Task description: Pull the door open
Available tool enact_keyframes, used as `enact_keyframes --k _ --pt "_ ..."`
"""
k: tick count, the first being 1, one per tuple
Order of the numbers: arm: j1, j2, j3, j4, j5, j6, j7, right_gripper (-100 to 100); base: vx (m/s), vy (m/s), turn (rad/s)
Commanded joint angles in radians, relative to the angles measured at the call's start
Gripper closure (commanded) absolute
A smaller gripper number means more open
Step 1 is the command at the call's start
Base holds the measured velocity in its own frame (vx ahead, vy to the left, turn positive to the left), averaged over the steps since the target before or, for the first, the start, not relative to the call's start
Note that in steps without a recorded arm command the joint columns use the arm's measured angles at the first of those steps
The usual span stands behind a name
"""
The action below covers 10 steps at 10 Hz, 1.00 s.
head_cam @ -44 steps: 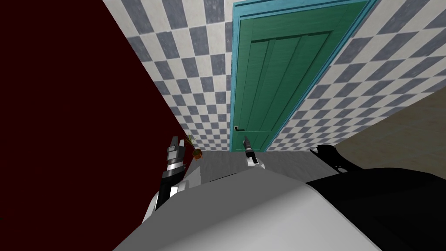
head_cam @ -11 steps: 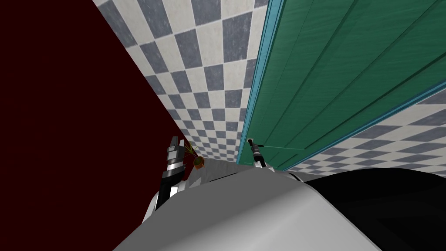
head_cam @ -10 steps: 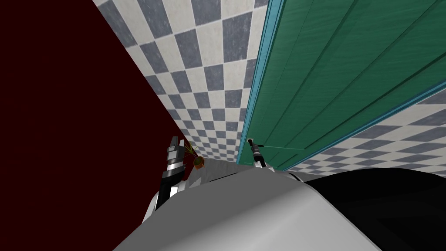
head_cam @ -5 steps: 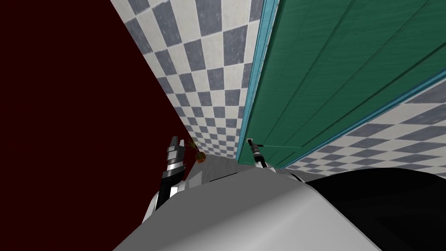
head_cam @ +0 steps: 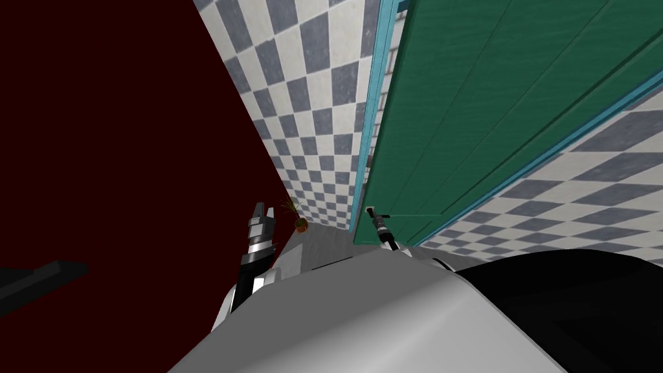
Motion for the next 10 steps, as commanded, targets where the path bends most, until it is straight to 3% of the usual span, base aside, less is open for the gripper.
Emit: enact_keyframes --k 1,10 --pt "0.000 0.000 0.000 0.000 0.000 0.000 0.000 100 -0.103 0.002 0.014" --pt "0.048 -0.055 0.098 -0.012 0.070 -0.072 -0.117 100 -0.225 -0.055 0.098"
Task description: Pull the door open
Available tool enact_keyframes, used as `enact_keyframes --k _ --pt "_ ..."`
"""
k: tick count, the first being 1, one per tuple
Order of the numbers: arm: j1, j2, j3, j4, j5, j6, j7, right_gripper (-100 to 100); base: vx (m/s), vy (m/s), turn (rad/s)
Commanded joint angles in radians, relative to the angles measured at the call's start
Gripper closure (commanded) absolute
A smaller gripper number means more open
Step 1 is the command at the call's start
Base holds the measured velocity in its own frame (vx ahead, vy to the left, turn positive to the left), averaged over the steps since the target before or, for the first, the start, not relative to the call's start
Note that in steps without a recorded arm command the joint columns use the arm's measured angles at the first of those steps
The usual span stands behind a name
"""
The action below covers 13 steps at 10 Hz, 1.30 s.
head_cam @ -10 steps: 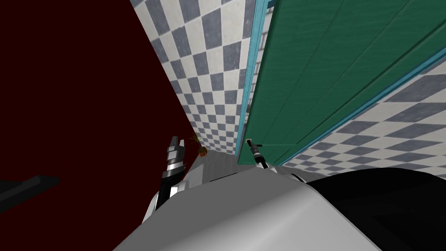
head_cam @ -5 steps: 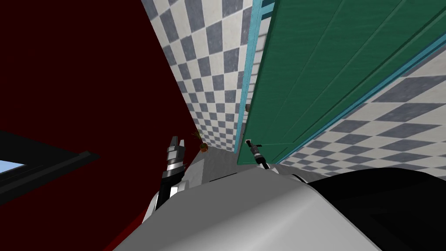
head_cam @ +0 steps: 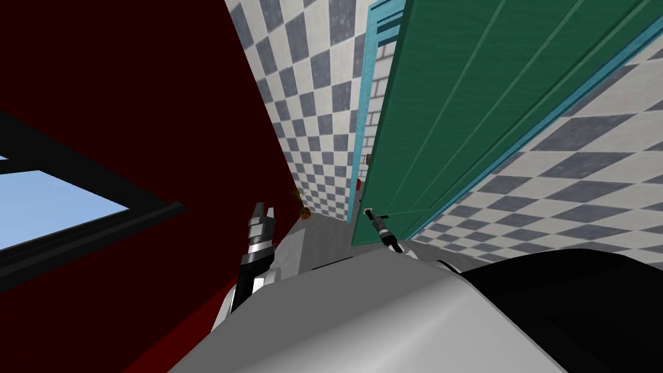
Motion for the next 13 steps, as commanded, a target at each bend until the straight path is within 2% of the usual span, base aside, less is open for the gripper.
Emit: enact_keyframes --k 1,2,4,5,9,10,11,13 --pt "0.000 0.000 0.000 0.000 0.000 0.000 0.000 100 -0.102 -0.037 0.036" --pt "0.018 -0.012 0.018 0.002 0.013 -0.026 -0.022 100 -0.143 -0.045 0.130" --pt "0.035 -0.029 0.033 0.002 0.025 -0.056 -0.046 100 -0.258 -0.035 0.113" --pt "0.049 -0.043 0.046 0.003 0.035 -0.081 -0.065 100 -0.227 -0.063 0.110" --pt "0.079 -0.073 0.074 0.003 0.056 -0.134 -0.105 100 -0.189 -0.070 0.086" --pt "0.070 -0.065 0.071 0.008 0.053 -0.123 -0.097 100 -0.092 -0.024 0.021" --pt "0.084 -0.074 0.076 0.018 0.059 -0.152 -0.108 100 -0.153 -0.031 0.183" --pt "0.095 -0.082 0.079 0.025 0.062 -0.174 -0.116 100 -0.190 -0.087 0.157"
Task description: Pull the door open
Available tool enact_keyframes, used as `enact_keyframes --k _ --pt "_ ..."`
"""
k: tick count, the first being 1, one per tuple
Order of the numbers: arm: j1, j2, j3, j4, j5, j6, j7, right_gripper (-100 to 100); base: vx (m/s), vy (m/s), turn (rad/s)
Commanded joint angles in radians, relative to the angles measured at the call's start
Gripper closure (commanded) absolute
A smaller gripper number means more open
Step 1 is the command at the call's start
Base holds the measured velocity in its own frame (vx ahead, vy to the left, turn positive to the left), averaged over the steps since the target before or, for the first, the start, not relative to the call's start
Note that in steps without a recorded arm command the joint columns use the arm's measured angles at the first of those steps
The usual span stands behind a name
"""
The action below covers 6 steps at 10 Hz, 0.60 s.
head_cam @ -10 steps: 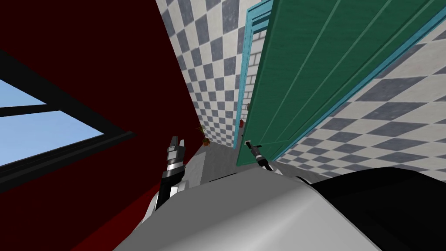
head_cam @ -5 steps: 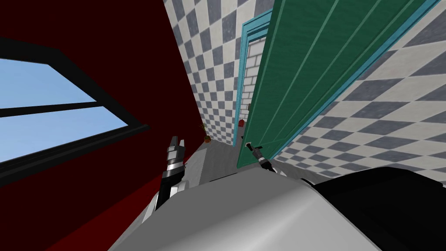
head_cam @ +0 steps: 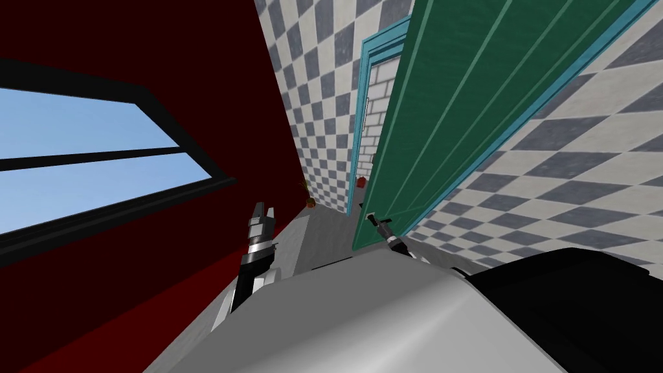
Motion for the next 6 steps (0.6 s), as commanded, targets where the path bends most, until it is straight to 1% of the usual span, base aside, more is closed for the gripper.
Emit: enact_keyframes --k 1,3,4,5,6 --pt "0.009 -0.008 0.003 0.021 0.004 -0.033 -0.009 100 -0.178 -0.064 0.170" --pt "0.025 -0.021 0.007 0.031 0.010 -0.067 -0.022 100 -0.195 -0.083 0.178" --pt "0.028 -0.024 0.008 0.034 0.011 -0.075 -0.025 100 -0.188 -0.060 0.112" --pt "0.028 -0.024 0.008 0.034 0.011 -0.075 -0.025 100 -0.109 -0.025 0.012" --pt "0.028 -0.024 0.008 0.034 0.011 -0.075 -0.025 100 -0.031 -0.002 -0.024"
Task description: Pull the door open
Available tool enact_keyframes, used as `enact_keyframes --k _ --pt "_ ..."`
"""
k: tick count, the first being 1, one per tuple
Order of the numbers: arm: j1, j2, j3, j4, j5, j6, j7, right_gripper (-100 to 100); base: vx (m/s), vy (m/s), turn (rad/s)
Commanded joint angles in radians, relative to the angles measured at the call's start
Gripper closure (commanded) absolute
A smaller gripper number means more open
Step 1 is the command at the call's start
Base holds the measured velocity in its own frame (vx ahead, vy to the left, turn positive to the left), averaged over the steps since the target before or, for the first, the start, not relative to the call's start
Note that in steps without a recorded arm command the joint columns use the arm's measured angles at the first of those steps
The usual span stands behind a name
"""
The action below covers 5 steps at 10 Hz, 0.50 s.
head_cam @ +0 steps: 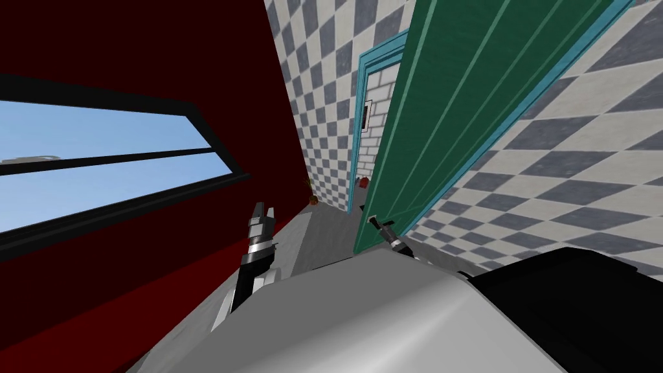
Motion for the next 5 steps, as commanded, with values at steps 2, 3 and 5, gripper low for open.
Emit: enact_keyframes --k 2,3,5 --pt "0.004 -0.014 0.000 0.023 0.002 -0.041 -0.010 100 -0.085 -0.044 0.128" --pt "0.009 -0.018 0.001 0.027 0.004 -0.052 -0.014 100 -0.179 -0.072 0.153" --pt "0.010 -0.018 0.002 0.022 0.005 -0.054 -0.015 100 -0.125 -0.048 0.072"
